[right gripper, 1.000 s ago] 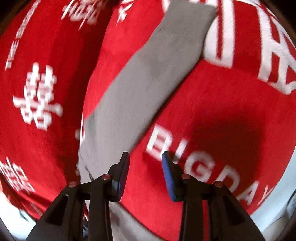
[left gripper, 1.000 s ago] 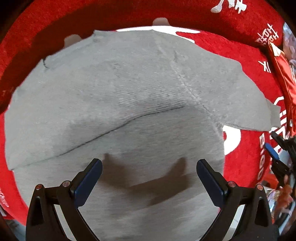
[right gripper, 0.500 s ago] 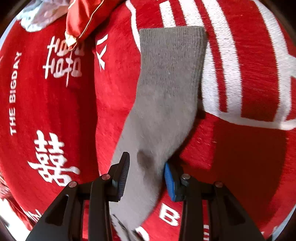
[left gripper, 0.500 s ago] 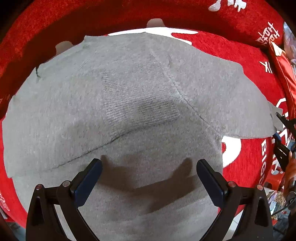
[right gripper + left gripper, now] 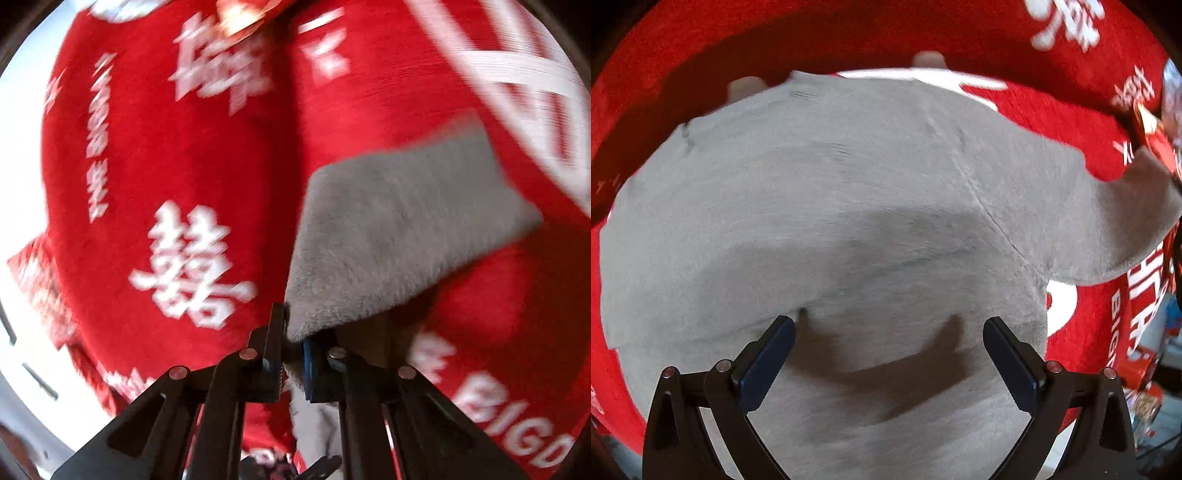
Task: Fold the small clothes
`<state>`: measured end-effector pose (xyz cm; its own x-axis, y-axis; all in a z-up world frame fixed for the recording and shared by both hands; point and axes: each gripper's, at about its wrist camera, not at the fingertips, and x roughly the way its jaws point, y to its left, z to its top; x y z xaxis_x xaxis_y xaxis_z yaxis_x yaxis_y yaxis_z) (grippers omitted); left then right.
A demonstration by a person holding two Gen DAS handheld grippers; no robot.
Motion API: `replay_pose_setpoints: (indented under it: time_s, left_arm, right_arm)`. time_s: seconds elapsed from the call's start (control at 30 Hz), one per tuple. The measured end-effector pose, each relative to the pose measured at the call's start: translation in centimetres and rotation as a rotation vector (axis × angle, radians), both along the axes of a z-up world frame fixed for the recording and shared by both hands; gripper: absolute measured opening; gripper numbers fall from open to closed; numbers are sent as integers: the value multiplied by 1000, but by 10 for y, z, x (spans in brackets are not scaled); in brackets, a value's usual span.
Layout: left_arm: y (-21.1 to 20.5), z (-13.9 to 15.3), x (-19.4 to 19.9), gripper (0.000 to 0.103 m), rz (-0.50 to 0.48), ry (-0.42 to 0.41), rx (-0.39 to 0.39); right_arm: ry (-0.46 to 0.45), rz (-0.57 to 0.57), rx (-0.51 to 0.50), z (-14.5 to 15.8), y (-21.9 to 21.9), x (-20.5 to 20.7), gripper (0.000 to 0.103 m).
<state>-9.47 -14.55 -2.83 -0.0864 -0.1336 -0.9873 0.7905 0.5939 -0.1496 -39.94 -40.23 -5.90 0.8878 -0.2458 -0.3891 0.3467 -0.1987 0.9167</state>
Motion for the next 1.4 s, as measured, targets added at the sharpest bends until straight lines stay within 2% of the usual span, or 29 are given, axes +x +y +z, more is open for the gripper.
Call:
replay_pose_setpoints:
  time_s: [0.17,0.3,0.4,0.57,0.77,0.83,0.9,0.97,1.07,1.1,1.17,1.23,1.3,1.4]
  left_arm:
    - [31,12,34,102,80,-64,-24]
    - [64,17,68,102,179,-113,-24]
    - [90,16,93,102,263,-133,-13]
    - [137,17,128,102,362,-146,-8]
    - [159,-2,142,102,413,-92,-3]
    - [168,-2,146,102,424,-74,-27]
    - [174,2,147,102,431,-59,-53]
    - [179,5,151,102,437,-34,-84]
    - [185,10,160,102,444,7,-149]
    - [187,11,163,102,446,25,-172]
    - [191,11,172,102,453,74,-221]
    - [198,9,182,102,478,138,-267]
    - [205,8,190,102,514,176,-288]
    - [212,11,197,102,535,139,-267]
  right_arm:
    - [-21,287,-178,48,8,99,9]
    - [53,581,-339,74,46,195,9]
    - [117,763,-381,65,87,256,9]
    - [256,917,-315,19,136,314,9]
    - [492,974,-251,-19,158,328,10]
    - [485,934,-244,-18,157,320,10]
    - [455,849,-229,-14,148,307,14]
    - [440,775,-170,-19,135,302,32]
    - [414,693,-66,-36,124,306,32]
    - [406,683,-62,-38,123,310,31]
    - [366,688,-75,-36,126,320,6]
    - [315,743,-144,-23,137,338,6]
    - [314,821,-227,-6,155,356,6]
    - [380,814,-262,6,164,355,7]
